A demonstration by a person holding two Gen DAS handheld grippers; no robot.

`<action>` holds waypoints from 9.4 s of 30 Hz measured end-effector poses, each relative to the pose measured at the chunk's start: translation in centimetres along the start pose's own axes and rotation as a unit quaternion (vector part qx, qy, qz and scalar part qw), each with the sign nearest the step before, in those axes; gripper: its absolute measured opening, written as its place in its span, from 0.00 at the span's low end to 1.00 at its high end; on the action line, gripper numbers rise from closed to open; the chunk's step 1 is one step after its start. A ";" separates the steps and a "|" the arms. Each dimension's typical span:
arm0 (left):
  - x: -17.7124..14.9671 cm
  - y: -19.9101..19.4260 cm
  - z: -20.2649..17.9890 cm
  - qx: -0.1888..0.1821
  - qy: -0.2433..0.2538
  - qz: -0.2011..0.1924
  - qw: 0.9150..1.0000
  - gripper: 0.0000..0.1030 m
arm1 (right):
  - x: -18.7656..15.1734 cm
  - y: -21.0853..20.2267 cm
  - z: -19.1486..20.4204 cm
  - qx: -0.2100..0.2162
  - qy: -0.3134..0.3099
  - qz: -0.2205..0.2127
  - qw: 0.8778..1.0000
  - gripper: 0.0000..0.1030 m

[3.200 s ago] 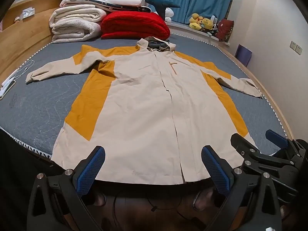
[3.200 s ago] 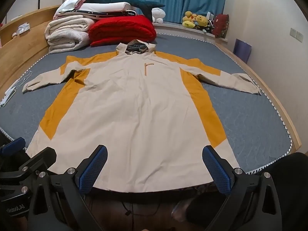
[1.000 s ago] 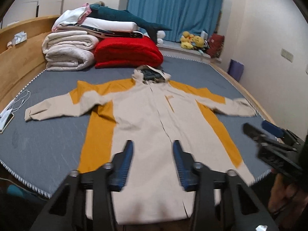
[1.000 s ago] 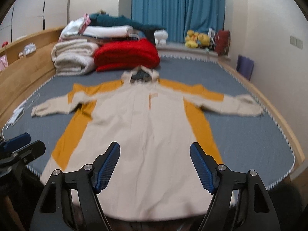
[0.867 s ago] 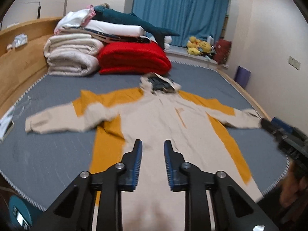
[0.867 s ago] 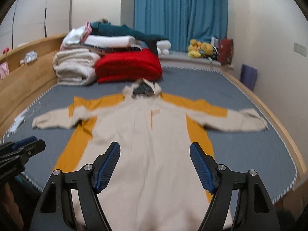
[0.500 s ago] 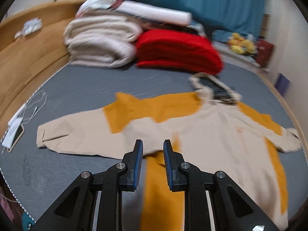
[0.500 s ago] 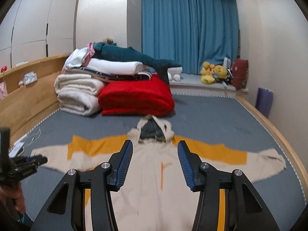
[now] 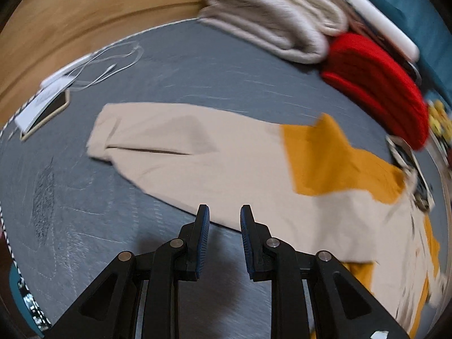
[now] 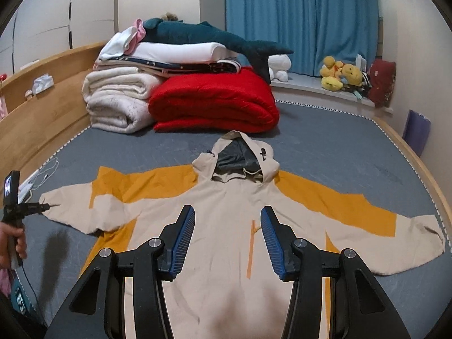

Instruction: Fold large clothes

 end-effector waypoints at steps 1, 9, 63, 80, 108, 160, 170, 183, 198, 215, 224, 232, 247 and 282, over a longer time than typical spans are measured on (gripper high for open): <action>0.0 0.6 1.1 0.006 -0.011 0.004 1.000 0.24 | 0.2 0.2 -0.1 -0.001 0.002 0.002 1.000 0.48; -0.1 4.2 7.4 0.014 -0.081 0.021 0.996 0.37 | -0.9 2.4 -0.5 -0.005 0.004 0.037 0.999 0.49; -2.8 -6.0 -40.9 -0.247 0.185 0.078 0.948 0.17 | -5.3 9.8 -6.2 0.037 0.217 0.204 0.954 0.20; -0.1 -5.6 -33.4 -0.203 0.130 0.060 0.969 0.17 | -18.4 14.3 -7.8 -0.034 0.335 0.381 0.861 0.39; -1.4 -0.4 -32.5 -0.166 0.167 0.089 0.968 0.17 | -0.2 9.6 -19.8 -0.090 0.227 0.116 0.963 0.02; -11.0 -10.2 -44.9 -0.202 0.352 0.042 0.913 0.28 | -1.1 -1.1 -46.6 -0.214 0.343 0.029 0.914 0.34; -11.7 -8.8 -45.8 -0.204 0.355 0.055 0.911 0.28 | -6.8 -0.8 -57.0 -0.205 0.447 0.024 0.870 0.10; -12.0 -6.1 -47.6 -0.206 0.351 0.066 0.911 0.28 | -13.7 3.2 -63.2 -0.166 0.572 0.022 0.803 0.19; -10.0 -5.1 -46.4 -0.202 0.324 0.061 0.922 0.28 | -11.5 3.6 -66.7 -0.181 0.578 -0.068 0.793 0.05; -2.6 -8.0 -37.8 -0.178 0.222 0.018 0.958 0.28 | 10.5 2.3 -34.2 -0.092 0.224 -0.109 0.964 0.02; 0.3 -8.6 -33.4 -0.185 0.163 0.012 0.969 0.28 | 5.4 7.1 -4.2 0.075 0.044 0.010 0.996 0.02; -0.5 -8.4 -33.9 -0.202 0.182 0.046 0.961 0.28 | -4.8 14.2 2.2 0.043 -0.016 0.164 0.985 0.04; -3.5 -8.0 -38.2 -0.223 0.225 0.057 0.947 0.28 | -1.6 3.7 -10.8 -0.011 0.158 0.130 0.979 0.26; -10.4 -7.9 -47.3 -0.282 0.315 0.083 0.902 0.28 | -1.7 7.2 1.0 0.272 0.166 0.145 0.937 0.02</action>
Point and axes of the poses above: each gripper's, at about its wrist camera, not at the fingertips, and y roughly the way its jaws point, z to its left, x to its top, the point moved 8 cm from there along y, roughly the way its jaws point, and after that the axes turned 11 degrees about y, right-handed, at the moved point
